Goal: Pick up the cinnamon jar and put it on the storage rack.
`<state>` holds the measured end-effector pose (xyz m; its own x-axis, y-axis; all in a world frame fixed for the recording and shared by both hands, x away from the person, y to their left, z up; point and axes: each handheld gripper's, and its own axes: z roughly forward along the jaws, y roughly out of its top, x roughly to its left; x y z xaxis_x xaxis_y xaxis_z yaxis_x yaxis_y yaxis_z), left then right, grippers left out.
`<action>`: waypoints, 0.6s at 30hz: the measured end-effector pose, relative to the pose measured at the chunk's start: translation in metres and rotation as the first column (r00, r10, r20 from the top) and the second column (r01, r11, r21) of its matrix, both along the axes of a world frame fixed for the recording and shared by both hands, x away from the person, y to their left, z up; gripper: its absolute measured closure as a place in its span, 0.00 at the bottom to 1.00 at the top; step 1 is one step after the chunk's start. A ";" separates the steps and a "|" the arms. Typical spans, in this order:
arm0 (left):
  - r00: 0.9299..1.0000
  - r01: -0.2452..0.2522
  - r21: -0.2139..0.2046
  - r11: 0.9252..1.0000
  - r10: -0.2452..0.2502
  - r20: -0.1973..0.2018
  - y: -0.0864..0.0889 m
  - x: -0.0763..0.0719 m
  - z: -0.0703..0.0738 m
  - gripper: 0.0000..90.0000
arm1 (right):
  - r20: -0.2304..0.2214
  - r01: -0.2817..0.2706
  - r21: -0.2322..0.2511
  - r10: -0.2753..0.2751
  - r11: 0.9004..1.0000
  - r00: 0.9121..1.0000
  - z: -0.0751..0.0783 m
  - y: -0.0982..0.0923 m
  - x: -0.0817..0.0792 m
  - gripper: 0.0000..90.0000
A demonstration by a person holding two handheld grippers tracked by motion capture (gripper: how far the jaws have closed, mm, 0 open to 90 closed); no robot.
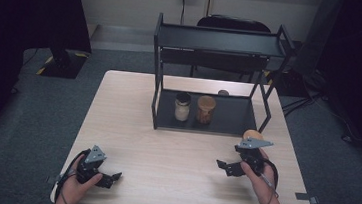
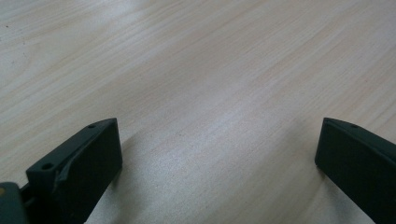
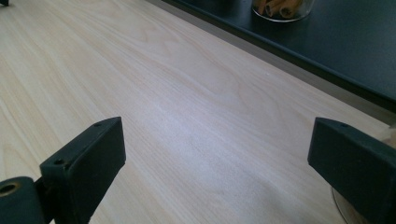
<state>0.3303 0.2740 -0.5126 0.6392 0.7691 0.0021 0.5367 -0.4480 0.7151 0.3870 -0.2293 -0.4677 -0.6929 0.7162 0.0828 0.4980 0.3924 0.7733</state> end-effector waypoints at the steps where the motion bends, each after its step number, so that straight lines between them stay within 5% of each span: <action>1: 1.000 0.000 0.000 1.000 0.000 0.000 0.000 0.000 0.000 0.00 | 0.001 0.000 0.000 0.000 1.000 1.000 0.000 -0.001 0.000 0.03; 18: 1.000 0.000 0.000 1.000 0.000 0.000 0.000 0.000 0.000 0.00 | 0.005 0.005 -0.005 -0.005 1.000 1.000 -0.005 -0.015 -0.006 0.03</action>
